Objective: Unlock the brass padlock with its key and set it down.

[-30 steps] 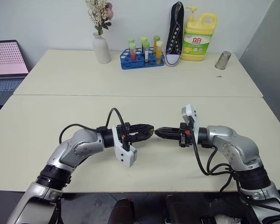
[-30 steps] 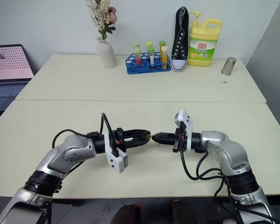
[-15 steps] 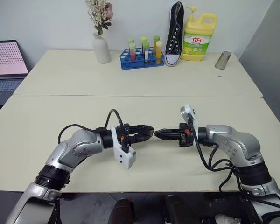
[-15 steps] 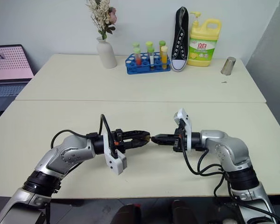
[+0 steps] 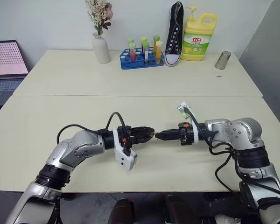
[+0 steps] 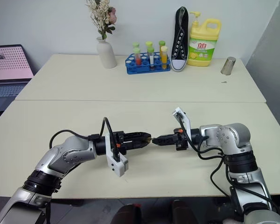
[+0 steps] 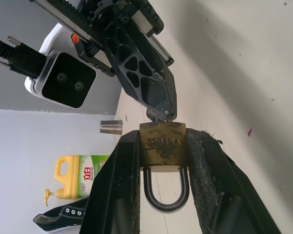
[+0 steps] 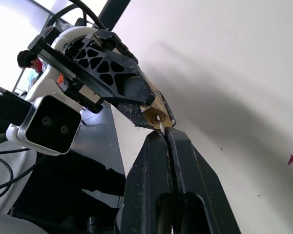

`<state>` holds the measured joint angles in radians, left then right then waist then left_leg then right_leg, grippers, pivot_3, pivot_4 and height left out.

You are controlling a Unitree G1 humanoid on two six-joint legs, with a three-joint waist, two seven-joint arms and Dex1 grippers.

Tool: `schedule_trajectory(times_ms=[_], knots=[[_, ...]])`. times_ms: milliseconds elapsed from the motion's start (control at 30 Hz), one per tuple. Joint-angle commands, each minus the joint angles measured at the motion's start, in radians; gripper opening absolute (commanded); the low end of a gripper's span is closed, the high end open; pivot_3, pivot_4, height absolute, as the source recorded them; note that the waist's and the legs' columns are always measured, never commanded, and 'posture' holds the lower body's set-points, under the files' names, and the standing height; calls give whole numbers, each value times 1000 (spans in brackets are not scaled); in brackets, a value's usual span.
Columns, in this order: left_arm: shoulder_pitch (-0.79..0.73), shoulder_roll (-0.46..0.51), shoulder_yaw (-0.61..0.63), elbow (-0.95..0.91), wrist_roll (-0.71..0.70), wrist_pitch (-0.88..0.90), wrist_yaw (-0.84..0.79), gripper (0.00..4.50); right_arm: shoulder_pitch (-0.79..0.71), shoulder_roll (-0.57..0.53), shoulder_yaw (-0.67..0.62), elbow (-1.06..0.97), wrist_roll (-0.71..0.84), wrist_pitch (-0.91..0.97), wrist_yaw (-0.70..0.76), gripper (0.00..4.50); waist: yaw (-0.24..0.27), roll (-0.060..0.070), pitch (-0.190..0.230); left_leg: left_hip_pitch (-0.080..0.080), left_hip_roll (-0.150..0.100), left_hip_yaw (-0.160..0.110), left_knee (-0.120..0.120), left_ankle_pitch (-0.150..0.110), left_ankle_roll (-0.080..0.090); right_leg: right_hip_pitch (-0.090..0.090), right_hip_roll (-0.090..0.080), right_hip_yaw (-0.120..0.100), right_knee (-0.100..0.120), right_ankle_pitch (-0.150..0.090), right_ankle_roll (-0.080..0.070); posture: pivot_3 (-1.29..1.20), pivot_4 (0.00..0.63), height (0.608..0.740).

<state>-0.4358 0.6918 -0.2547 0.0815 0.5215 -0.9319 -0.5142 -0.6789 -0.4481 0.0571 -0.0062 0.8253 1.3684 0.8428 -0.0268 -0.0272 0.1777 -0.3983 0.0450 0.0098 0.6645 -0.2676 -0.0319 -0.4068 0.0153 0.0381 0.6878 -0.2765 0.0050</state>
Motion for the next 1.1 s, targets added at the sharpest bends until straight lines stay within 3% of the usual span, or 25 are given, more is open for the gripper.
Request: schedule_trajectory(times_ms=[33, 1100], knots=[[-3, -4, -23, -38, 8, -35, 17, 972, -44, 13, -43, 2, 18, 3, -18, 0, 0, 0, 0, 0, 0, 0, 0, 0, 0, 0, 0, 0, 0, 0, 0, 0, 150, 740], [4, -1, -31, -39, 52, -44, 70, 972, -73, 62, -96, 49, 49, 136, -77, 0, -1, 0, 0, 0, 0, 0, 0, 0, 0, 0, 0, 0, 0, 0, 0, 0, 150, 740]])
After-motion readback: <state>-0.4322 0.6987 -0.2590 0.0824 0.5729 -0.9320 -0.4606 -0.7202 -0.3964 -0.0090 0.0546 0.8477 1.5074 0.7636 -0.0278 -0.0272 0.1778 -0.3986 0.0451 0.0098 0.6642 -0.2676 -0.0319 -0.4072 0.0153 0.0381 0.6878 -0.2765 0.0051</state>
